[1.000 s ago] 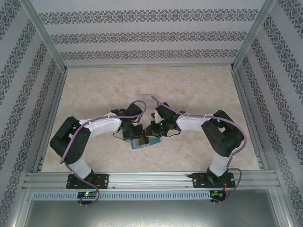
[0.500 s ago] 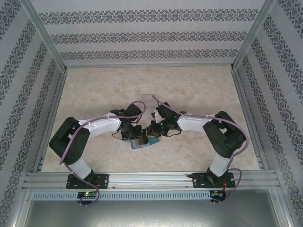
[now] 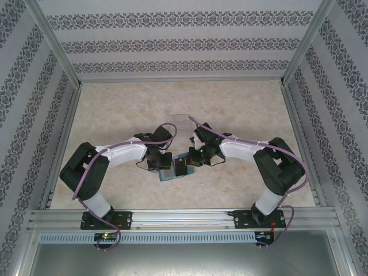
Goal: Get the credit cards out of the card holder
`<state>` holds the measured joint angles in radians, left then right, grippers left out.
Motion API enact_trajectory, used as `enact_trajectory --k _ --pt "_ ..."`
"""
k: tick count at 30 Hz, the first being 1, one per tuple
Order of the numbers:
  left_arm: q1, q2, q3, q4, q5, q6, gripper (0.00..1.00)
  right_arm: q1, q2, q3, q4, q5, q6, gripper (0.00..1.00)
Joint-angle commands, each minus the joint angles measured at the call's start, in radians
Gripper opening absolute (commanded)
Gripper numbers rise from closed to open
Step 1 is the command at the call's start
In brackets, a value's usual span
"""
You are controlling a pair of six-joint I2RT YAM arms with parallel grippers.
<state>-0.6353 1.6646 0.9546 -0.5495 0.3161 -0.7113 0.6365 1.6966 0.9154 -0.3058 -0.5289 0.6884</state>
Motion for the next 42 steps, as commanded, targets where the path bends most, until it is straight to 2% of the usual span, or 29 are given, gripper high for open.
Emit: enact_trajectory --k 1,14,27,35,42 --pt "-0.010 -0.012 -0.025 -0.044 -0.024 0.009 0.05 -0.005 -0.021 0.036 -0.102 0.068 -0.057 0.05" --pt "-0.010 -0.013 -0.029 -0.036 -0.021 0.008 0.05 0.009 -0.001 0.089 -0.110 0.062 -0.054 0.06" --pt "-0.010 -0.008 -0.022 -0.033 -0.016 0.007 0.05 0.070 0.009 0.086 -0.047 0.021 0.026 0.14" --pt "-0.011 -0.012 -0.020 -0.043 -0.020 0.010 0.05 0.073 0.016 0.087 -0.063 0.045 0.024 0.11" --pt "-0.010 -0.035 -0.016 -0.040 -0.027 0.012 0.05 0.071 -0.001 0.091 -0.106 0.090 0.010 0.05"
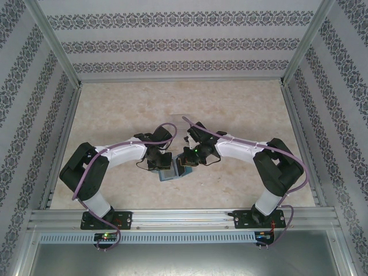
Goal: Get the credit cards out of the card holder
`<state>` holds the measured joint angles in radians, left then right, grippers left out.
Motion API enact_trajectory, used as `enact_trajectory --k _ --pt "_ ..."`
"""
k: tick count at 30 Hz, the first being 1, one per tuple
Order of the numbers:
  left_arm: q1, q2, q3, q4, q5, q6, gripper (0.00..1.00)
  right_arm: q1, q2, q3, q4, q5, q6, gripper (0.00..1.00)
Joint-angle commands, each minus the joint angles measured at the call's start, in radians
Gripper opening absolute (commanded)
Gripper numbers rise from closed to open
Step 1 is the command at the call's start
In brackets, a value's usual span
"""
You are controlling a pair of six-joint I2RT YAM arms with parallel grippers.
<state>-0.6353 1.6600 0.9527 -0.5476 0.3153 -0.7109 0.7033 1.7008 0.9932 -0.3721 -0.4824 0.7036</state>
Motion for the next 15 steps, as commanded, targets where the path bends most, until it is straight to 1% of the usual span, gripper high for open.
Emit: enact_trajectory --k 1,15 --pt "-0.010 -0.032 -0.014 -0.041 -0.028 0.013 0.05 0.005 -0.008 0.013 -0.049 0.050 -0.007 0.04" --pt "-0.010 -0.023 0.023 -0.055 -0.022 0.044 0.05 0.008 -0.071 -0.032 -0.060 0.079 0.020 0.03"
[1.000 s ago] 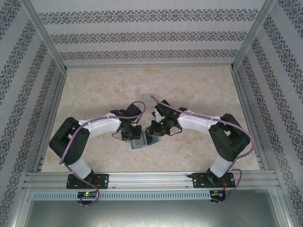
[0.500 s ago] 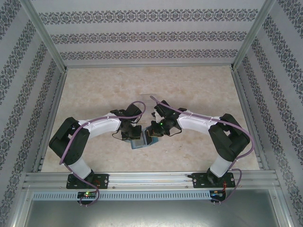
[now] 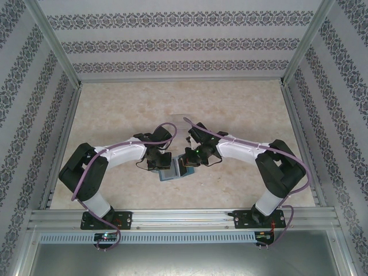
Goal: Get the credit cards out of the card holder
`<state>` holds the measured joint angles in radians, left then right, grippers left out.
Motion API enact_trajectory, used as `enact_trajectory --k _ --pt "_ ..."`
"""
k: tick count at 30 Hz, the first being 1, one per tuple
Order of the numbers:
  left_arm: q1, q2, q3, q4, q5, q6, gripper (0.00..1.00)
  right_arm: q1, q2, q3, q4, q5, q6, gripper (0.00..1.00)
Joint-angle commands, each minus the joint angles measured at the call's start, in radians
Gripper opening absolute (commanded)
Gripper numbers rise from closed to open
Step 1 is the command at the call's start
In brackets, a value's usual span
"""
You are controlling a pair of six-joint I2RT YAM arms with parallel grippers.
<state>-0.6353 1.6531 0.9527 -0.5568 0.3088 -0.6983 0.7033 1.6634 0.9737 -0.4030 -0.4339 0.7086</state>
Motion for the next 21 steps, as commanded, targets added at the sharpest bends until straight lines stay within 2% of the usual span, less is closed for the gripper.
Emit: enact_trajectory --k 1,10,16,21 --pt "-0.010 -0.014 0.023 -0.047 -0.013 0.034 0.05 0.009 -0.036 -0.007 -0.032 0.033 0.013 0.03" --pt "-0.010 -0.052 -0.006 -0.003 0.001 0.041 0.05 0.006 -0.071 0.079 -0.117 0.074 -0.096 0.04" --pt "-0.009 -0.093 -0.020 0.020 0.007 0.030 0.05 -0.004 -0.083 0.159 -0.171 0.089 -0.240 0.04" --pt "-0.003 -0.131 -0.039 0.037 0.010 0.016 0.06 -0.018 -0.063 0.242 -0.228 0.071 -0.419 0.04"
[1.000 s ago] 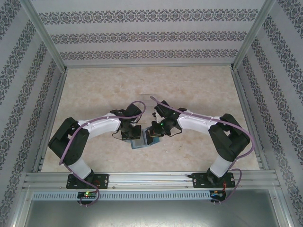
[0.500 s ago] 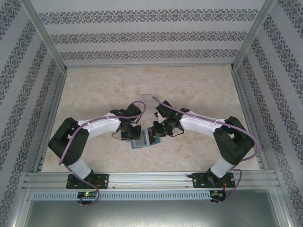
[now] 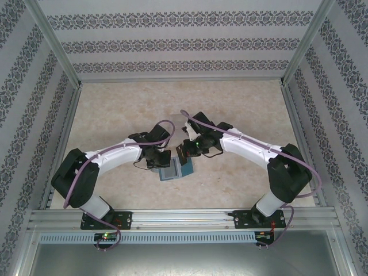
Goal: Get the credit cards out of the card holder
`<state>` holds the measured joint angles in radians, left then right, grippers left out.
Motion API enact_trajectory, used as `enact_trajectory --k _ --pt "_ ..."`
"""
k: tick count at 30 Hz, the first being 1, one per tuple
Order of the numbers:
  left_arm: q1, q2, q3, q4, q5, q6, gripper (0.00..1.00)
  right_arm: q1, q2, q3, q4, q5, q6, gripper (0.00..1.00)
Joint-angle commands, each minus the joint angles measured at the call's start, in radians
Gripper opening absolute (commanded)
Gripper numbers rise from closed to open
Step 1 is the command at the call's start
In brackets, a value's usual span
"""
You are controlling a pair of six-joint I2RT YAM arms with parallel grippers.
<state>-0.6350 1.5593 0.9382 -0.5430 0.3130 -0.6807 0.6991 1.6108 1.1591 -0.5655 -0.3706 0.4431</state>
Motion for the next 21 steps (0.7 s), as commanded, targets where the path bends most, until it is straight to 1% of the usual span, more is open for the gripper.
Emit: enact_trajectory --k 1,3,5,7,9,13,18,21 --pt "-0.002 -0.043 -0.031 0.029 0.009 -0.006 0.06 -0.017 -0.003 0.074 -0.082 0.006 -0.189 0.03" --pt "0.002 -0.057 -0.039 0.039 0.017 -0.015 0.06 -0.028 0.020 0.122 -0.129 0.000 -0.276 0.03" --pt "0.006 -0.068 -0.040 0.043 0.020 -0.019 0.06 -0.029 0.038 0.156 -0.163 -0.002 -0.405 0.01" --pt "0.010 -0.082 -0.046 0.046 0.019 -0.024 0.06 -0.032 0.047 0.184 -0.194 0.006 -0.537 0.02" --pt "0.020 -0.102 -0.059 0.057 0.017 -0.034 0.06 -0.052 0.065 0.224 -0.249 -0.027 -0.677 0.01" --pt "0.047 -0.142 -0.085 0.066 0.020 -0.043 0.06 -0.113 0.125 0.343 -0.363 -0.063 -0.871 0.00" --pt "0.078 -0.195 -0.112 0.051 0.008 -0.057 0.07 -0.131 0.200 0.477 -0.450 -0.011 -1.111 0.00" --pt "0.090 -0.217 -0.126 0.038 0.002 -0.061 0.08 -0.131 0.263 0.582 -0.504 0.030 -1.199 0.00"
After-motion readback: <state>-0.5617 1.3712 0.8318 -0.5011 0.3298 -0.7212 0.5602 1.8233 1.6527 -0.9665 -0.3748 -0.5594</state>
